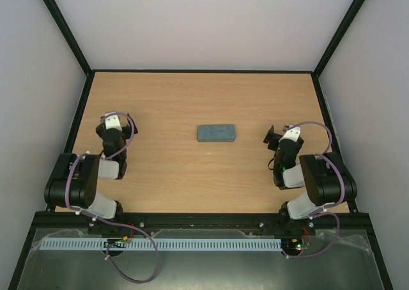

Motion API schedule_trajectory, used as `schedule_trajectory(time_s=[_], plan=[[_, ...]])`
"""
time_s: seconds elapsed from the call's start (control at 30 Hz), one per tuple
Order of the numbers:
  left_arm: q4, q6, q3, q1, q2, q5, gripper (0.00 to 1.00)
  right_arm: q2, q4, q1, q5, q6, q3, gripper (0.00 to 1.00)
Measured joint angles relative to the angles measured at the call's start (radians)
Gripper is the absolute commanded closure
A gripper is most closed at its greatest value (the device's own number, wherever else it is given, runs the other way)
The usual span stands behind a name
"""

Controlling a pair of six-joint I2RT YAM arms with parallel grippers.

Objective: Organize the sunglasses
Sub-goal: Reset both arms

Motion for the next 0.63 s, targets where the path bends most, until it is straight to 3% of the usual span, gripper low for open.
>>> schedule_trajectory(time_s=[0.1,0.23,0.63], plan=[[0.119,0.025,-0.047,0.014,0.020,0.103,0.01,0.000,0.000,0.000,-0.001,0.000,0.000,0.01],[0.138,0.030,-0.087,0.053,0.034,0.186,0.00,0.000,0.000,0.000,-0.003,0.000,0.000,0.01],[0.155,0.032,-0.087,0.056,0.034,0.225,0.01,0.000,0.000,0.000,-0.004,0.000,0.002,0.01]])
